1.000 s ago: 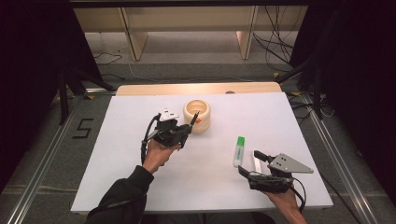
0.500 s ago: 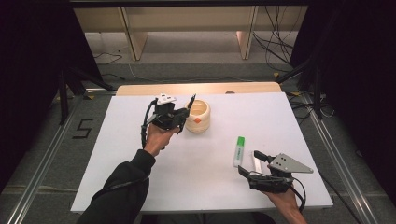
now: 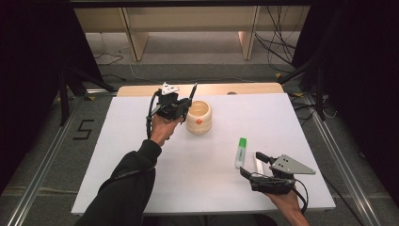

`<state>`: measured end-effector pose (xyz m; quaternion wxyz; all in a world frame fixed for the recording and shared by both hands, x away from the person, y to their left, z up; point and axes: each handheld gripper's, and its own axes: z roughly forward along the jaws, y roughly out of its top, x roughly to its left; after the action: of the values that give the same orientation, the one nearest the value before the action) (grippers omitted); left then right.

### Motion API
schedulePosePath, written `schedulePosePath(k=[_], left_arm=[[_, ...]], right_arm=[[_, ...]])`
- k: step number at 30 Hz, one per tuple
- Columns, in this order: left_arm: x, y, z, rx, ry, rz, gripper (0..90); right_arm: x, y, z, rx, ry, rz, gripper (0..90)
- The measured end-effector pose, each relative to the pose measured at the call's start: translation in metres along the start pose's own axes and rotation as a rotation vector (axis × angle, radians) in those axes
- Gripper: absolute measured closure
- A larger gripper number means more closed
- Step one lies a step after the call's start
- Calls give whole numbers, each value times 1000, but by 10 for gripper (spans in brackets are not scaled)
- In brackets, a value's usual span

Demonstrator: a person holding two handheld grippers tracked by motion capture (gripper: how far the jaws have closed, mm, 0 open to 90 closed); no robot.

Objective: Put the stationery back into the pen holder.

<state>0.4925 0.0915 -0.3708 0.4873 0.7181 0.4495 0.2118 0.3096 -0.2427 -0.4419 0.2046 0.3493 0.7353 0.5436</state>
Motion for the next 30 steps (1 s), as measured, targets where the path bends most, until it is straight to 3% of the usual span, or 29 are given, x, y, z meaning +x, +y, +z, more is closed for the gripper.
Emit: schedulePosePath(k=[21,30], left_arm=[[1,19,38,-11,7,-5,786],[5,24,47,-23,24,-33,786]], right_arm=[[1,0,0,-2,9,3,197],[0,0,0,-5,10,5,197]])
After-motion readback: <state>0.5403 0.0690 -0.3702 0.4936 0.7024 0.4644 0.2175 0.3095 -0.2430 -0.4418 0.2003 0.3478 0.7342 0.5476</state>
